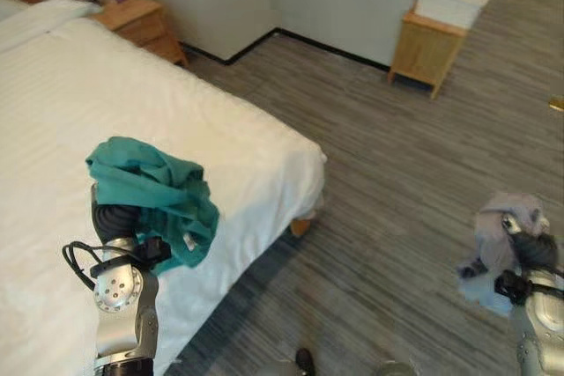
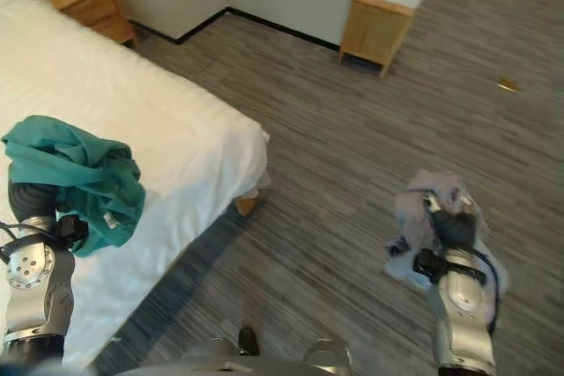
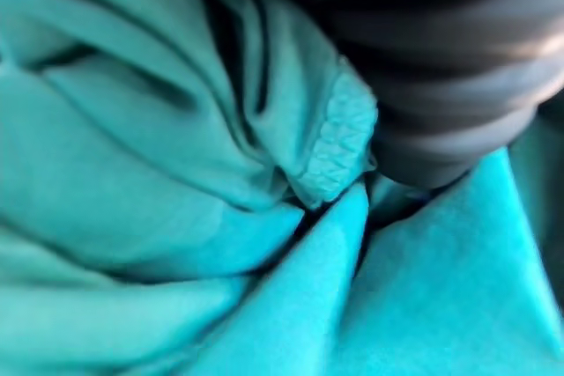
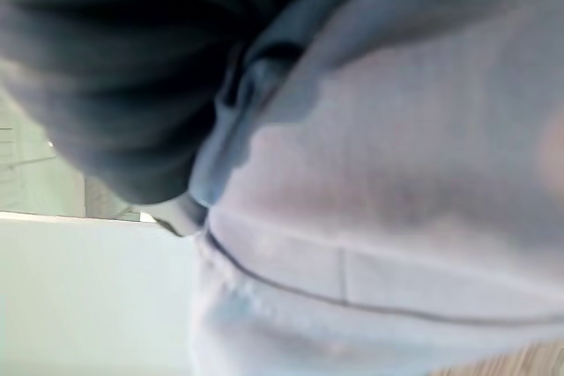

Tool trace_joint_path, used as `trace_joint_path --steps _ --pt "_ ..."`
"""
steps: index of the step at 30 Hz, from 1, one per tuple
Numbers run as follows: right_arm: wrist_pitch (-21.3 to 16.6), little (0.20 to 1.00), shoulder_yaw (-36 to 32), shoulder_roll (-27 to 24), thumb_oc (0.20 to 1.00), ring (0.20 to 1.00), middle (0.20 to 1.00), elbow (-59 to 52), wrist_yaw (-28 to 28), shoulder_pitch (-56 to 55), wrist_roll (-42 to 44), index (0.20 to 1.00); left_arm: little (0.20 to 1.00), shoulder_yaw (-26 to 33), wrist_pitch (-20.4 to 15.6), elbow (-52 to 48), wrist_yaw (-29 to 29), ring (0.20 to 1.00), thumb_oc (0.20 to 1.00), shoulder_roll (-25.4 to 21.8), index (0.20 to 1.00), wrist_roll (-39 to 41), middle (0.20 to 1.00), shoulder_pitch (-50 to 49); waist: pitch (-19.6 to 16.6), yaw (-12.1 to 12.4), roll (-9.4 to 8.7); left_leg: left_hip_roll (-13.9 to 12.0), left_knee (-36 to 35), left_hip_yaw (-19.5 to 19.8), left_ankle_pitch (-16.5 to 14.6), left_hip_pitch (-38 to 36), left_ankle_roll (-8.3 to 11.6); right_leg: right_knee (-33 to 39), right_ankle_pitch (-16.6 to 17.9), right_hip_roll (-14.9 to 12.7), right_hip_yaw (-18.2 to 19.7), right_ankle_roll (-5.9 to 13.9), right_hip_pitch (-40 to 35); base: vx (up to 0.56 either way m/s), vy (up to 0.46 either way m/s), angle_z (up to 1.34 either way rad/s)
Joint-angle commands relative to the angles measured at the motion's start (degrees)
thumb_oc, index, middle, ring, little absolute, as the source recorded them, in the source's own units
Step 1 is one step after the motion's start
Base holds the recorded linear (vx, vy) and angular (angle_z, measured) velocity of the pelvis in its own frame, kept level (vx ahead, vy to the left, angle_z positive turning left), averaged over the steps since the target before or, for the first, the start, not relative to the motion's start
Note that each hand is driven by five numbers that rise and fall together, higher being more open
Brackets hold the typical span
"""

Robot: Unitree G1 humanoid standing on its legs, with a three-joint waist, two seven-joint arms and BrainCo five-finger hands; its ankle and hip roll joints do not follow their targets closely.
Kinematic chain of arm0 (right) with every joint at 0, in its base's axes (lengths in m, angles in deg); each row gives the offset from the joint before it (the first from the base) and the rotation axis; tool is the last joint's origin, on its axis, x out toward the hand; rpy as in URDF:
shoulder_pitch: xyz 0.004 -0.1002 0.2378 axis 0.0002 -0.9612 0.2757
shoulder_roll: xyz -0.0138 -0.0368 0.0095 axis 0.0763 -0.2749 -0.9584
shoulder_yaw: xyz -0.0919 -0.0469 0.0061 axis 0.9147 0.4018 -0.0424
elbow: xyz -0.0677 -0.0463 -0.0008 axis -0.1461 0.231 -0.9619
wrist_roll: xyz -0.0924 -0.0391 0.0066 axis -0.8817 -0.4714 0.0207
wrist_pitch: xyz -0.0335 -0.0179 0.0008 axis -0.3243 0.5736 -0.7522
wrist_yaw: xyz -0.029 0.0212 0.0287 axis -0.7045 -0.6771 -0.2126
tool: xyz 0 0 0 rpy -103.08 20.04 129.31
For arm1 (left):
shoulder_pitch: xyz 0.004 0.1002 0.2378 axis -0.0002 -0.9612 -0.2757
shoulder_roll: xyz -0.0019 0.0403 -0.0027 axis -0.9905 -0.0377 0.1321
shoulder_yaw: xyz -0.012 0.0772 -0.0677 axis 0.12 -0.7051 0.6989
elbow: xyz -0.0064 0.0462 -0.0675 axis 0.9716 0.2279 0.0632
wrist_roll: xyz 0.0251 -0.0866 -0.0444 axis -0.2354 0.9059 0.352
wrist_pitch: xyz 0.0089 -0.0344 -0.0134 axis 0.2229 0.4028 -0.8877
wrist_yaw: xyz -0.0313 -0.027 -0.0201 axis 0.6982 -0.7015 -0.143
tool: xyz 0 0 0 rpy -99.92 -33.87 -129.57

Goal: Pick up bed clothes into laundry basket.

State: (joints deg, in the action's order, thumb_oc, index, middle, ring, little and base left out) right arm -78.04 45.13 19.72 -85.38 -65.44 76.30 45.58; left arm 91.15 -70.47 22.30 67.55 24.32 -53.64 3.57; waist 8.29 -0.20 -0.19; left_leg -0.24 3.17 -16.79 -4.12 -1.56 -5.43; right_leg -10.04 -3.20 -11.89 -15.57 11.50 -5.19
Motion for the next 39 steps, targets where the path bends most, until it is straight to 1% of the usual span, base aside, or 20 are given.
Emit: trace_joint_path --steps 1,2,4,5,6,7,10,11,17,25,26,28,29,30,31,32,34,35,38,39 --pt "-3.08 0.200 -4.59 -1.67 0.200 0.200 0.200 -3.57 0.35 0.83 -0.01 0.200 0.200 -0.22 -2.80 -2.49 -0.47 0.200 0.200 -3.00 0.200 3.21 0.200 0.64 -3.88 0.87 -2.40 -1.74 -4.78 2.52 5.18 0.77 6.28 9.90 4.78 7.13 5.52 -4.69 6.15 0.04 -0.294 -0.31" --pt "-3.26 0.200 -4.59 -1.90 0.200 0.200 0.200 -3.61 0.52 0.33 0.55 0.200 0.200 -1.71 -2.41 -3.10 -1.11 0.200 0.200 -1.88 0.200 4.04 0.200 0.85 -3.03 0.49 -3.51 -2.69 -0.29 2.54 5.37 1.96 7.16 10.34 4.90 7.61 6.48 -5.40 5.16 0.01 -0.288 -0.19" --pt "-3.33 0.200 -4.48 -2.35 0.200 0.200 0.200 -3.64 0.67 0.23 0.76 0.200 0.200 -2.02 -2.40 -2.91 -1.52 0.200 0.200 -1.93 0.200 4.05 0.200 1.00 -2.23 0.64 -4.04 -3.56 4.23 3.40 5.46 3.94 7.70 10.48 4.91 7.69 6.79 -5.90 4.92 -0.05 -0.158 -0.11" --pt "-3.27 0.200 -3.45 -2.85 0.200 0.200 0.200 -2.65 0.74 0.68 1.30 0.200 0.200 -3.11 -2.46 -3.23 -1.50 0.200 0.200 -1.86 0.200 4.12 0.200 1.52 -0.73 1.72 -4.55 -3.75 10.55 8.73 6.52 7.03 8.21 10.07 4.86 8.17 8.18 -6.89 5.03 -0.07 -0.080 -0.14" --pt "-3.22 0.200 -3.36 -3.18 0.200 0.200 0.200 -2.78 0.94 0.65 1.82 0.200 0.200 -3.40 -2.54 -3.11 -1.69 0.200 0.200 -1.61 0.200 4.78 0.200 1.64 -0.37 2.03 -4.63 -3.34 11.07 10.51 6.93 8.39 8.40 10.18 5.00 8.06 8.31 -7.03 5.01 -0.02 -0.118 -0.31" --pt "-3.23 0.200 -2.26 -3.36 0.200 0.200 0.200 -1.32 1.06 0.89 2.91 0.200 0.200 -4.24 -2.64 -2.77 -1.28 0.200 0.200 -0.53 0.200 6.00 0.200 1.72 -0.13 3.02 -4.91 -1.58 8.76 16.09 5.55 9.43 8.17 10.89 4.85 7.95 9.78 -6.86 4.17 0.06 -0.044 -0.39" --pt "-3.33 0.200 -2.19 -3.19 0.200 0.200 0.200 -2.19 1.76 -0.10 2.89 0.200 0.200 -4.65 -2.81 -2.53 -1.27 0.200 0.200 0.16 0.200 5.98 0.200 0.75 -1.09 2.91 -4.46 -1.30 2.86 18.51 6.57 9.60 8.46 12.22 4.88 7.64 10.35 -6.32 2.99 0.14 0.022 -0.31" --pt "-3.46 0.200 -1.54 -3.22 0.200 0.200 0.200 -2.73 2.17 -0.30 2.95 0.200 0.200 -4.98 -2.85 -2.45 -1.08 0.200 0.200 0.13 0.200 5.74 0.200 0.61 -1.20 3.11 -4.12 -0.23 1.62 19.04 7.37 9.89 8.38 12.41 4.79 8.03 10.49 -6.45 2.83 0.12 0.038 -0.09" --pt "-3.73 0.200 0.29 -2.45 0.200 0.200 0.200 -2.43 3.56 0.63 3.21 0.200 0.200 -5.31 -2.77 -2.93 -1.81 0.200 0.200 -0.76 0.200 5.16 0.200 -0.27 -2.19 2.87 -2.38 0.80 -4.81 19.22 7.67 4.97 7.04 12.48 4.11 8.82 12.13 -6.54 2.94 0.10 0.109 -0.21" --pt "-2.81 0.200 3.62 -1.19 0.200 0.200 0.200 -1.69 5.70 2.51 3.35 0.200 0.200 -1.42 -2.92 -2.18 -0.84 0.200 0.200 -1.13 0.200 5.16 0.200 -2.81 -2.73 4.61 -1.65 2.19 -5.63 17.66 5.68 2.53 4.76 7.46 2.08 6.65 13.00 -5.43 3.42 0.11 0.123 -0.19" --pt "-2.92 0.200 3.90 -1.06 0.200 0.200 0.200 -1.48 5.56 3.69 2.74 0.200 0.200 -1.08 -2.84 -1.78 -0.46 0.200 0.200 -1.29 0.200 4.89 0.200 -2.83 -2.13 5.10 -1.09 2.22 -5.46 17.27 5.01 2.00 3.85 0.42 2.56 6.09 12.33 -4.31 6.51 0.11 0.130 -0.08" --pt "-3.12 0.200 4.48 -0.74 0.200 0.200 0.200 -1.63 5.18 4.93 2.16 0.200 0.200 -0.92 -2.93 -1.57 -0.08 0.200 0.200 -1.47 0.200 4.94 0.200 -2.74 -1.06 5.39 -0.40 2.29 -5.26 16.38 4.27 1.10 2.94 -8.78 7.42 4.39 10.94 -1.74 11.30 0.09 0.169 -0.20" --pt "-3.19 0.200 4.84 -0.39 0.200 0.200 0.200 -1.74 5.04 5.23 1.95 0.200 0.200 -0.97 -2.88 -1.29 0.03 0.200 0.200 -1.58 0.200 5.04 0.200 -2.43 -0.53 5.26 0.07 2.40 -5.47 16.08 3.92 0.19 2.47 -13.65 9.36 3.39 10.19 -1.11 13.51 0.14 0.181 -0.34" --pt "-3.08 0.200 5.14 -0.20 0.200 0.200 0.200 -1.81 5.08 5.25 1.67 0.200 0.200 -1.17 -2.85 -1.19 0.18 0.200 0.200 -1.88 0.200 5.03 0.200 -2.22 0.06 4.43 0.78 2.00 -5.92 16.29 3.61 -1.19 2.32 -16.31 10.70 3.87 9.53 -0.95 15.95 0.11 0.128 -0.22" --pt "-3.06 0.200 5.17 -0.22 0.200 0.200 0.200 -1.85 5.06 5.29 1.63 0.200 0.200 -1.14 -2.87 -1.13 0.18 0.200 0.200 -1.85 0.200 5.04 0.200 -2.16 0.11 4.36 0.77 2.03 -6.13 16.34 3.63 -1.30 2.33 -16.85 10.48 3.81 9.55 -0.94 16.20 0.23 0.130 -0.08" --pt "-2.92 0.200 4.98 -0.59 0.200 0.200 0.200 -1.52 5.34 4.74 1.56 0.200 0.200 -1.80 -2.86 -0.84 0.43 0.200 0.200 -2.37 0.200 4.77 0.200 -1.00 1.09 2.12 1.11 2.14 -6.95 17.43 2.98 -3.68 2.48 -14.91 9.76 6.61 10.06 -1.45 21.54 0.18 0.060 0.09" --pt "-2.77 0.200 4.65 -0.77 0.200 0.200 0.200 -1.78 5.40 4.33 1.74 0.200 0.200 -1.93 -2.99 -0.92 0.27 0.200 0.200 -2.46 0.200 4.87 0.200 -0.50 1.07 1.34 1.26 2.02 -7.66 18.20 2.34 -4.91 2.78 -12.13 8.97 7.65 9.85 -1.85 22.57 0.44 -0.023 0.22" --pt "-3.21 0.200 2.91 -1.07 0.200 0.200 0.200 -1.80 4.63 2.53 2.77 0.200 0.200 -2.99 -2.88 -0.28 -0.16 0.200 0.200 -2.73 0.200 4.93 0.200 1.55 0.58 -1.61 0.40 2.51 -8.17 20.51 -0.54 -8.68 3.83 0.81 9.68 8.85 10.74 -3.16 24.85 0.58 -0.097 0.33" --pt "-3.31 0.200 2.34 -1.01 0.200 0.200 0.200 -1.93 4.44 1.69 2.91 0.200 0.200 -3.50 -2.98 0.29 -0.24 0.200 0.200 -2.68 0.200 5.01 0.200 2.17 0.49 -2.86 0.85 1.49 -8.17 21.58 -1.61 -10.25 4.44 5.89 11.71 9.56 10.75 -2.85 24.51 0.45 -0.102 0.68" --pt "-3.41 0.200 1.74 -0.99 0.200 0.200 0.200 -2.44 4.22 1.05 2.69 0.200 0.200 -3.86 -3.09 0.45 -0.41 0.200 0.200 -2.69 0.200 4.06 0.200 2.55 -0.04 -4.00 0.87 0.24 -8.17 21.99 -2.55 -13.28 5.60 11.83 14.18 8.51 7.67 -1.85 26.94 0.53 -0.151 0.31"
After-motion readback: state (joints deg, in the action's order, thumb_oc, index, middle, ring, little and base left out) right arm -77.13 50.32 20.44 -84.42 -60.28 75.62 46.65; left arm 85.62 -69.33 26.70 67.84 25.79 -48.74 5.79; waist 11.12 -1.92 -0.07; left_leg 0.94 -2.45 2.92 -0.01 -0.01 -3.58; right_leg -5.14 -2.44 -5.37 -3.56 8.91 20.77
